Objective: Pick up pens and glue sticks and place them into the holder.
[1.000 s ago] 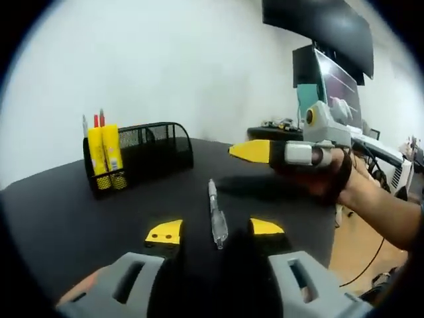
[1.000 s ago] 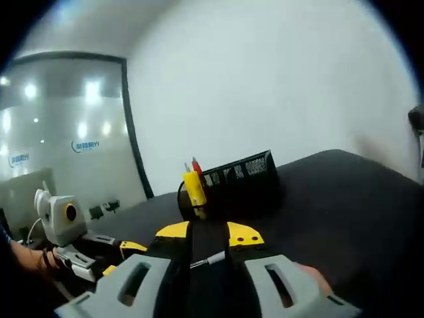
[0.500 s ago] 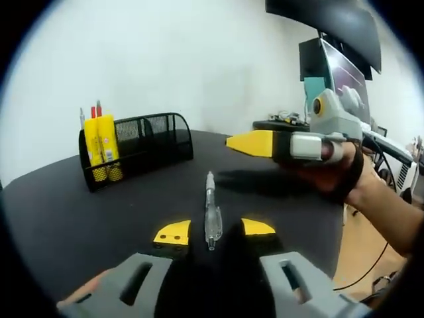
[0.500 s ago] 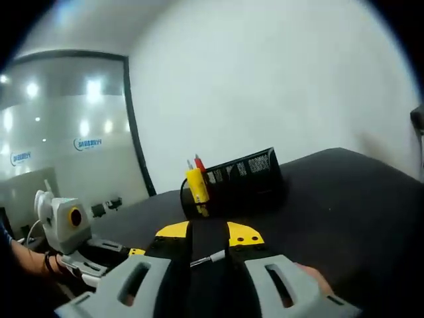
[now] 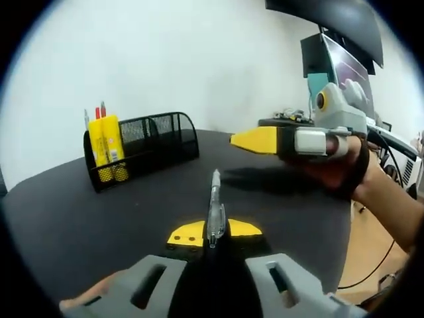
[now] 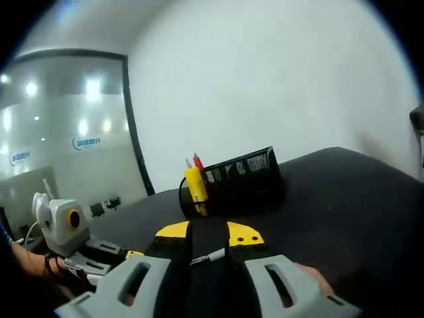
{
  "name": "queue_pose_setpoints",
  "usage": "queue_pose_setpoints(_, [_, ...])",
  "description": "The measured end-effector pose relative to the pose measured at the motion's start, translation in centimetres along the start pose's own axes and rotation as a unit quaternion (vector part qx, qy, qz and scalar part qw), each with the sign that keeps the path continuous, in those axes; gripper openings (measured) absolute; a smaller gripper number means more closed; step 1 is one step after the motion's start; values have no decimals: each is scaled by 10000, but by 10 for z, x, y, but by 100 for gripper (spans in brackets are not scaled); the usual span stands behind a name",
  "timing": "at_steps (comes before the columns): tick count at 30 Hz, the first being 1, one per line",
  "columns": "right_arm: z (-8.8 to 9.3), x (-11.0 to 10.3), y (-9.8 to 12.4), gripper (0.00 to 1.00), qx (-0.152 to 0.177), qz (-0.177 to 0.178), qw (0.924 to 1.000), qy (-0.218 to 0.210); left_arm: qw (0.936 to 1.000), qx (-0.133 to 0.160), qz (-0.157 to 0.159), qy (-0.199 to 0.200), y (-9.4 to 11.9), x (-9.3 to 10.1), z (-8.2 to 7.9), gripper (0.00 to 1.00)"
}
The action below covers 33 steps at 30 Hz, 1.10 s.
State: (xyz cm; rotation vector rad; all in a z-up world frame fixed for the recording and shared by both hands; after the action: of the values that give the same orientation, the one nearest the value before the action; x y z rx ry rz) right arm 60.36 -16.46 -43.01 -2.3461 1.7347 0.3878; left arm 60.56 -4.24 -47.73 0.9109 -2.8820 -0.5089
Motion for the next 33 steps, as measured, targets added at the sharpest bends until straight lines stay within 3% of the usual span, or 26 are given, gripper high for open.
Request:
queue_pose_setpoints(16, [2, 10, -2, 17, -95, 255, 9993, -259, 9947, 897, -243, 435, 17, -16, -20, 6])
queue_pose_setpoints(21, [5, 9, -3, 17, -189, 268, 9994, -131, 9970, 625, -275, 360, 15, -15, -14, 6])
queue_pose_setpoints(22, [5, 9, -3, 17, -193, 268, 9994, -123, 9986, 333, -291, 307, 14, -16, -8, 6])
queue_pose_setpoints(23, [6, 9, -3, 17, -205, 264, 9994, -115, 9989, 259, -322, 244, 15, -16, -5, 6])
queue_pose_setpoints(25, [7, 9, -4, 17, -234, 266, 9993, -79, 9986, -143, -280, 433, 16, -15, 7, 7])
queue_pose_setpoints(26, [7, 8, -4, 17, -244, 263, 9993, -62, 9982, -199, -219, 528, 15, -15, 9, 7])
queue_pose_setpoints(27, [7, 8, -4, 17, -253, 261, 9993, -49, 9982, -110, -165, 569, 15, -18, 8, 7])
queue_pose_setpoints(30, [8, 8, -4, 17, -267, 263, 9993, -20, 9963, -347, 17, 792, 13, -19, 5, 8])
queue_pose_setpoints(33, [8, 7, -5, 17, -276, 256, 9993, -7, 9964, -520, 57, 661, 9, -21, -1, 20])
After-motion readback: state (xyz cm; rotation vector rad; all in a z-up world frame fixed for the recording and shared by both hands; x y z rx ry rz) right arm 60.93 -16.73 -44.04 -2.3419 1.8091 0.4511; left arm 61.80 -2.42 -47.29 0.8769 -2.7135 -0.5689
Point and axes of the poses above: the point that each gripper's makers call its tool centre point, and the gripper's own axes: y roughly backward along the fingers, x roughly to its right, z roughly out of its underside, the point moved 4 cm from there along y, roughly backward along the fingers, and after that the axes turned 4 degrees about z, right-handed, at the moved point
